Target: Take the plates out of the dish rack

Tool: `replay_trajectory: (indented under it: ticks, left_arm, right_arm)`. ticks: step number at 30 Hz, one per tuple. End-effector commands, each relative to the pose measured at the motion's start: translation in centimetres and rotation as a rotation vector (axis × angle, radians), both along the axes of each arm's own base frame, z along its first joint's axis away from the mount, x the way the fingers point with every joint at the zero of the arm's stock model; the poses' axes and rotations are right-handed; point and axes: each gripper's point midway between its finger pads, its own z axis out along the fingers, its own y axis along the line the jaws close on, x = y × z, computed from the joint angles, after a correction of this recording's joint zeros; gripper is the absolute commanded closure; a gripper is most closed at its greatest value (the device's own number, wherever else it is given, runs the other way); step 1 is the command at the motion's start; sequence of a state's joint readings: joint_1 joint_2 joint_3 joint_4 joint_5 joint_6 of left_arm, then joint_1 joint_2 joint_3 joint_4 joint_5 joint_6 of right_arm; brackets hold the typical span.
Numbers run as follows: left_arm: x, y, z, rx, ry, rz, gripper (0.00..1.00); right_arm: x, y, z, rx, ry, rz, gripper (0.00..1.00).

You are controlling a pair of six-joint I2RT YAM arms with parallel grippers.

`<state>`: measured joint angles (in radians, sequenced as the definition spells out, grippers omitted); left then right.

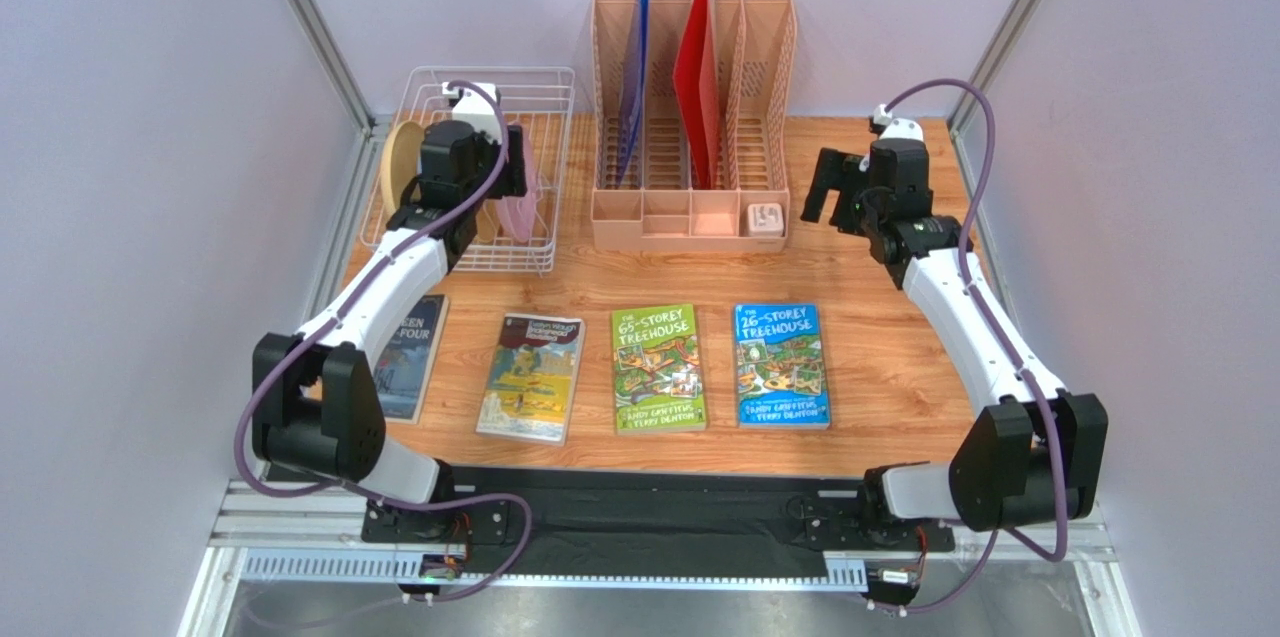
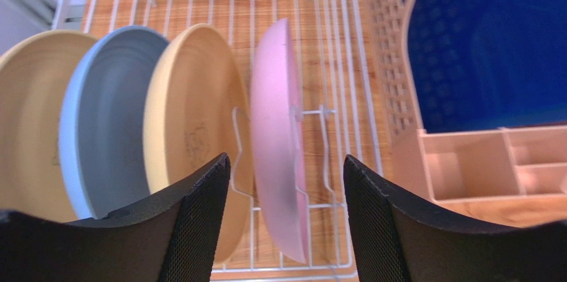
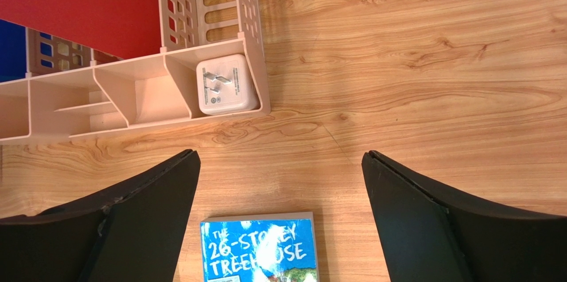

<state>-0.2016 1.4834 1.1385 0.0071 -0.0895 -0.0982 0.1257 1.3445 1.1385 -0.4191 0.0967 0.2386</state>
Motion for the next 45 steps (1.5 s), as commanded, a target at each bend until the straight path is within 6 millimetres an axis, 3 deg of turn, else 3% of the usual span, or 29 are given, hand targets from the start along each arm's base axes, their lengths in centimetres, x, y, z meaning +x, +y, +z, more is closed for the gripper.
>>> replay_trajectory:
  ticks: [1,5,7,13,14,18,25,29,36,40,41,42,44,45]
  left_arm:
    - [1.9,2.1,1.6,0.105,-0.063,0.139,0.31]
    - [2.5,2.1,0.0,0.136,-0.031,0.167,0.35]
    - [2.7,2.0,-0.8,0.155,-0.018,0.184,0.42]
    - [2.5,1.5,-1.6,0.183,-0.018,0.208,0.7]
    - [2.4,1.4,-1.5,0.19,-0.022,0.205,0.79]
    - [1.8,1.0,-0.2,0.204,-0.057,0.225,1.0]
    - [0.9,-0.1,3.3,0.357,-0.164,0.353,1.0]
    - [0.4,0.3,5.4,0.468,-0.206,0.504,1.0]
    - [-1.6,2.4,8.8,0.479,-0.237,0.705,1.0]
    - [-3.6,3.2,11.1,0.405,-0.25,0.694,1.0]
    - [-4.3,3.3,10.3,0.433,-0.192,0.654,1.0]
    - [-4.9,3.0,11.7,0.325,-0.224,0.626,1.0]
    - [-6.2,2.6,10.7,0.308,-0.152,0.539,1.0]
    - [-6.7,1.4,11.2,0.188,-0.163,0.463,1.0]
  right_arm:
    - [1.2,-0.1,1.4,-0.015,-0.037,-0.006,0.0]
    - [1.6,-0.1,0.6,-0.018,-0.016,-0.008,0.0]
    - [1.8,-0.2,0.2,-0.022,-0.005,-0.011,0.0]
    - [1.9,-0.3,0.0,-0.029,0.003,-0.019,0.0]
    - [1.9,-0.3,0.0,-0.029,0.003,-0.02,0.0]
    - [1.8,-0.2,-0.1,-0.026,0.008,-0.017,0.0]
    - [1.5,-0.1,-0.2,-0.019,0.019,-0.015,0.0]
    - [1.2,-0.1,0.1,-0.018,0.017,-0.014,0.0]
    - [0.5,-0.1,0.9,-0.015,0.009,-0.005,0.0]
    - [0.0,0.2,1.7,0.007,-0.012,0.007,0.0]
    - [-0.2,0.8,2.1,0.029,-0.022,0.028,0.0]
    - [-0.4,1.2,2.0,0.047,-0.017,0.044,0.0]
    - [-1.0,3.1,2.4,0.131,-0.023,0.118,0.0]
    - [-1.4,3.8,2.4,0.163,-0.032,0.145,0.0]
